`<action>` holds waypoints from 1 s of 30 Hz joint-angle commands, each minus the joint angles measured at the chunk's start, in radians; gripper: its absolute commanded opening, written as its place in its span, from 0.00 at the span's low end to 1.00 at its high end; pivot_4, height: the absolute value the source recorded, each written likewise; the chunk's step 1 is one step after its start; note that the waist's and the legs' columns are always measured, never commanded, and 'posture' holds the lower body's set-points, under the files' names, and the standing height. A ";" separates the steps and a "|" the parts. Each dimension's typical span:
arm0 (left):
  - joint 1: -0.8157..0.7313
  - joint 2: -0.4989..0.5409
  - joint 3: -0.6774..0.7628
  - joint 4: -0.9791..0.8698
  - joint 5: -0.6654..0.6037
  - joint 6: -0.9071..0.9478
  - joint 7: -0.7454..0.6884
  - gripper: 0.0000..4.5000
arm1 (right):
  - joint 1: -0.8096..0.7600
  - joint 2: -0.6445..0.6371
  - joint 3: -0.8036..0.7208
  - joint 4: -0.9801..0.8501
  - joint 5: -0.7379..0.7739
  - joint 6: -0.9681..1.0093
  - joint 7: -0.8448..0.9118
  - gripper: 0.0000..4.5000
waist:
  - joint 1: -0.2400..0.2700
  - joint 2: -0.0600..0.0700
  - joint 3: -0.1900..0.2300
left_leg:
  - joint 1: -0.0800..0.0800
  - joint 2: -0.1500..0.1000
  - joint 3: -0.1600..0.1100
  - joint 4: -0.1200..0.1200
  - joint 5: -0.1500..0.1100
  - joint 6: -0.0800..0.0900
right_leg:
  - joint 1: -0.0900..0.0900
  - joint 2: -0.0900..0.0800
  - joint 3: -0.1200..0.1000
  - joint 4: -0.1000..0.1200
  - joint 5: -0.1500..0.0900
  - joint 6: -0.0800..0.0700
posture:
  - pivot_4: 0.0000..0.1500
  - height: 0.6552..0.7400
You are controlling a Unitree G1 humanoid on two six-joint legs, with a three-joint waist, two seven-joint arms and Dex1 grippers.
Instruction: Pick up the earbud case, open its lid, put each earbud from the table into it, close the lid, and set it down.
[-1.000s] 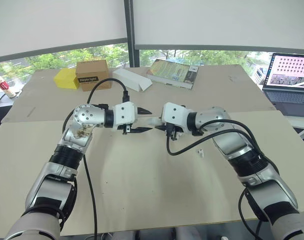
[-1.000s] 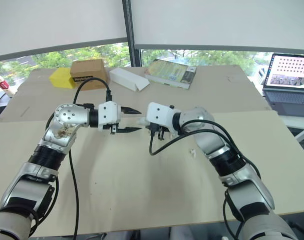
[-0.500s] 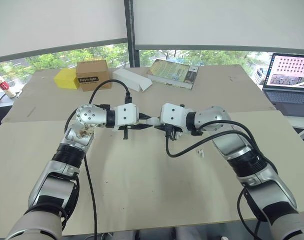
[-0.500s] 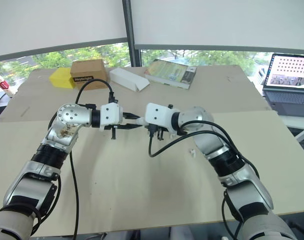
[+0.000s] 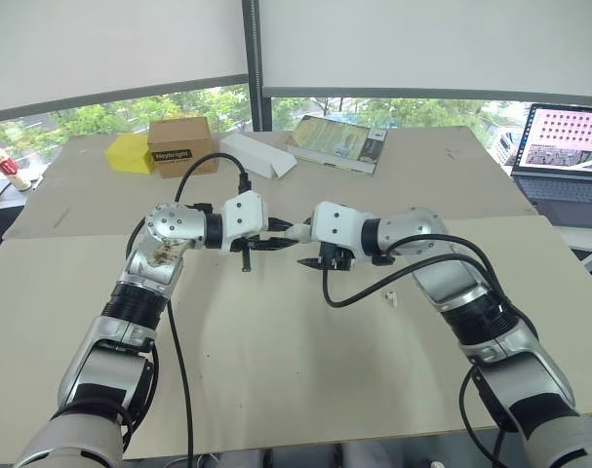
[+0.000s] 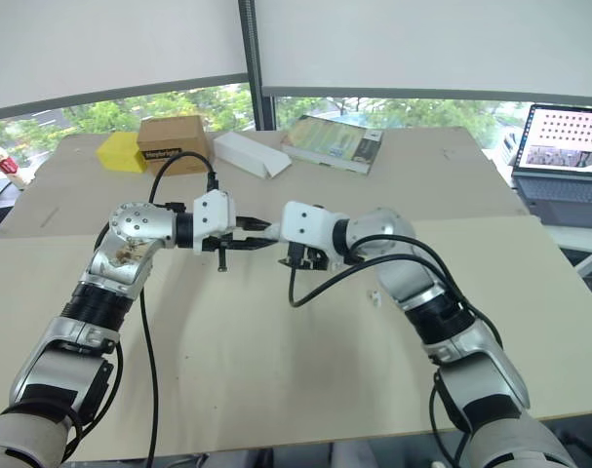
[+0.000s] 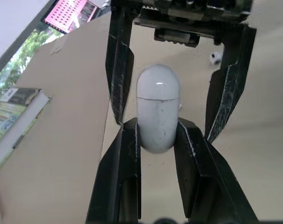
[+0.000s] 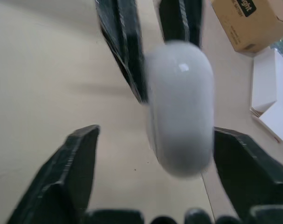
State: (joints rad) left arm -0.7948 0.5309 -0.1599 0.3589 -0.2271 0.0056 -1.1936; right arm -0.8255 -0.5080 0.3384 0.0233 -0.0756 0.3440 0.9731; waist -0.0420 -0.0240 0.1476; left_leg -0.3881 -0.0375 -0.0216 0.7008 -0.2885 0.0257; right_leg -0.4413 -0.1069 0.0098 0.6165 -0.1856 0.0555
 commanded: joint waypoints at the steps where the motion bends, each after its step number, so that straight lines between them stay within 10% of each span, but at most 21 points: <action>1: 0.044 -0.028 0.095 -0.107 -0.158 0.231 0.048 0.11 | 0.030 0.023 -0.153 -0.096 0.117 0.137 -0.051 1.00 | 0.000 0.000 0.000 | 0.000 0.000 0.000 0.000 0.000 0.000 | 0.000 0.000 0.000 0.000 0.000 0.000 | 1.00 1.00; 30: 0.167 -0.046 0.145 -0.358 -0.307 0.557 0.145 0.11 | 0.073 0.016 -0.186 -0.255 0.291 0.364 -0.174 1.00 | 0.012 0.000 0.000 | 0.001 0.000 0.000 0.001 0.000 0.001 | 0.000 0.000 0.001 0.002 0.000 0.000 | 1.00 1.00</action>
State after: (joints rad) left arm -0.6111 0.4828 -0.0226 0.0407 -0.5159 0.5708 -1.0402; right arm -0.7315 -0.4936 0.1760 -0.2138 0.2137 0.7268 0.8199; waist -0.0300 -0.0240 0.1476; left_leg -0.3873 -0.0375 -0.0214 0.7019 -0.2889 0.0262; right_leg -0.4411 -0.1072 0.0108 0.6183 -0.1857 0.0552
